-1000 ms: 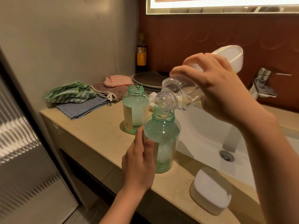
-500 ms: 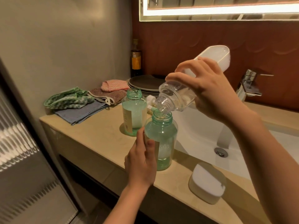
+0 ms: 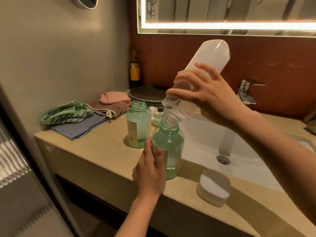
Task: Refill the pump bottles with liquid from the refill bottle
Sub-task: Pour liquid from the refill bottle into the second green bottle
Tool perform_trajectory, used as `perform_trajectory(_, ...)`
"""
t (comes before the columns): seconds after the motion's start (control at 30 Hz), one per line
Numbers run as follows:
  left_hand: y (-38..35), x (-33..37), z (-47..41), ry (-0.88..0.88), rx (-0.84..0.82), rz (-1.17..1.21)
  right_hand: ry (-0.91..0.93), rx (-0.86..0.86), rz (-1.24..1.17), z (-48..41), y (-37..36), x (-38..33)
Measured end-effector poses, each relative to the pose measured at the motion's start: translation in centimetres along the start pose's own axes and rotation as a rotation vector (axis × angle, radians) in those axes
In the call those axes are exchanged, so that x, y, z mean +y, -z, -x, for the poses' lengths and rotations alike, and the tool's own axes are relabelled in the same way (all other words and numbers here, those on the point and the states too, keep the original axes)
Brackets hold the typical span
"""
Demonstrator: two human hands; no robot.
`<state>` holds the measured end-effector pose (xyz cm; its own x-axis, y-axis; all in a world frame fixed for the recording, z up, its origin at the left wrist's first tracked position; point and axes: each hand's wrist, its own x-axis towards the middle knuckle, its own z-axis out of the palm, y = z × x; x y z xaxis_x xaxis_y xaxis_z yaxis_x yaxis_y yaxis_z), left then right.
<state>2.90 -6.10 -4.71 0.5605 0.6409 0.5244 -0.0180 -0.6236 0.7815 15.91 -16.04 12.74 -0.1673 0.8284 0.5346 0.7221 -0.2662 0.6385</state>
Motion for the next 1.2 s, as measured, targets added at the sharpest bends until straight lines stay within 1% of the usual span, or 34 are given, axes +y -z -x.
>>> perform_trajectory(0.23, 0.4, 0.4, 0.1, 0.015, -0.019, -0.005, 0.132, 0.015, 0.154, -0.8, 1.4, -0.3)
perform_trajectory(0.4, 0.6, 0.8, 0.1, 0.064, -0.022, -0.019, 0.217, 0.023, 0.3, -1.4, 2.0, -0.3)
perform_trajectory(0.53, 0.7, 0.9, 0.0, 0.089, -0.034, -0.02, 0.239, 0.022, 0.295, -1.7, 2.1, -0.5)
perform_trajectory(0.83, 0.7, 0.9, 0.0, 0.055, -0.024, -0.03, 0.181, 0.081, 0.275, -1.3, 1.6, -0.6)
perform_trajectory(1.2, 0.6, 0.4, 0.0, 0.106, -0.052, -0.063, 0.254, 0.085, 0.274, -2.1, 2.1, -0.6)
